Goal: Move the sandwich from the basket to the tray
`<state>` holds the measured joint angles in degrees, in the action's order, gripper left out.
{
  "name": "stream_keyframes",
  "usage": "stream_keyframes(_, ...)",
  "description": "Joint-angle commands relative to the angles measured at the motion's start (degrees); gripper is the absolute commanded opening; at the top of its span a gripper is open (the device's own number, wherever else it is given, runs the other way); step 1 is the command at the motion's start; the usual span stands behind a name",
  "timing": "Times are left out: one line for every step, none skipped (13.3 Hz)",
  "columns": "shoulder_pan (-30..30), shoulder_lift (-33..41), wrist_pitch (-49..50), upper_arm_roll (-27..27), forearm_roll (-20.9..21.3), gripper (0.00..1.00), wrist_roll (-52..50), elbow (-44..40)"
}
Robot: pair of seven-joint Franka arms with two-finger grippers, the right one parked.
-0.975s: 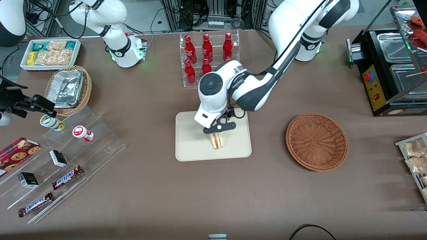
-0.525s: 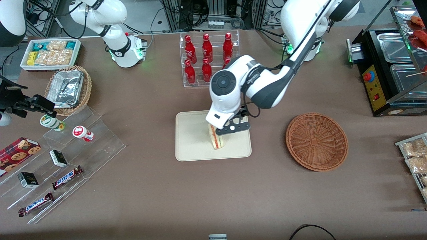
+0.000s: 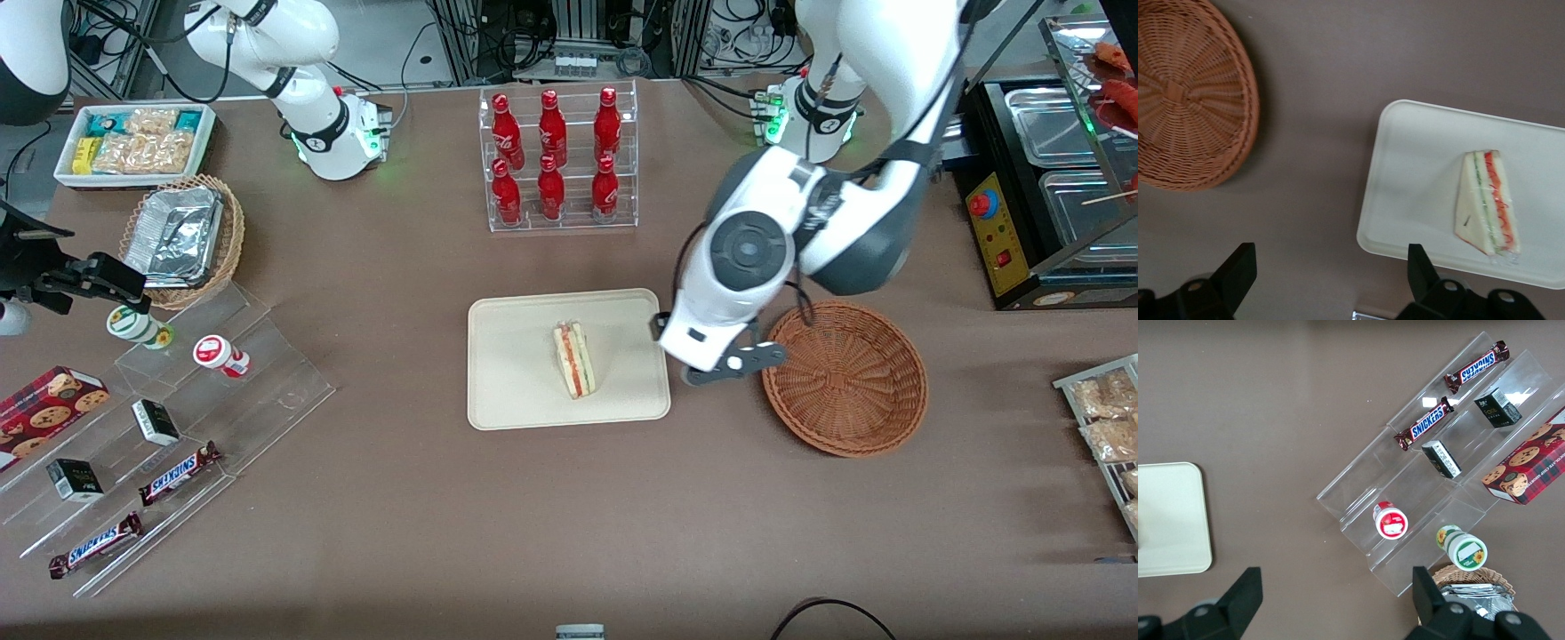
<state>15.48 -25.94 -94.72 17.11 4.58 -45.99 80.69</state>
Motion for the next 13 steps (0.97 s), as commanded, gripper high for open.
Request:
stream_keyframes(-4.5,4.5,0.3,0.2,-1.2,1.0,2.0,5.1)
stream_keyframes(-6.5,5.9,0.4,0.3,-1.2,1.0,4.9,6.7)
stream_keyframes(-7.6,7.6,0.5,0.3,-1.9,1.0,8.1,8.4)
stream_keyframes(-9.5,9.0,0.2,0.2,-2.8,1.0,9.6,10.2)
stream_keyframes(-10.7,9.7,0.2,0.2,-2.9,1.0,11.1,10.7)
stream_keyframes(-12.3,10.1,0.7,0.3,-3.0,1.0,14.0,10.7)
stream_keyframes(-13.5,11.0,1.5,0.2,-3.3,1.0,17.0,11.3)
stream_keyframes(-15.4,12.4,2.3,0.2,-3.6,1.0,20.1,12.3)
stream_keyframes(-17.0,14.0,2.4,0.2,-3.7,1.0,23.0,13.5)
stream_keyframes(-18.0,16.6,2.5,-0.1,-4.0,1.0,26.2,15.8)
stream_keyframes(-19.4,19.1,2.8,-0.2,-5.4,1.0,30.1,17.8)
stream_keyframes(-20.2,21.3,4.2,-1.1,-5.9,1.0,33.4,19.0)
stream_keyframes(-20.2,22.2,5.9,-2.2,-6.1,1.0,35.2,18.9)
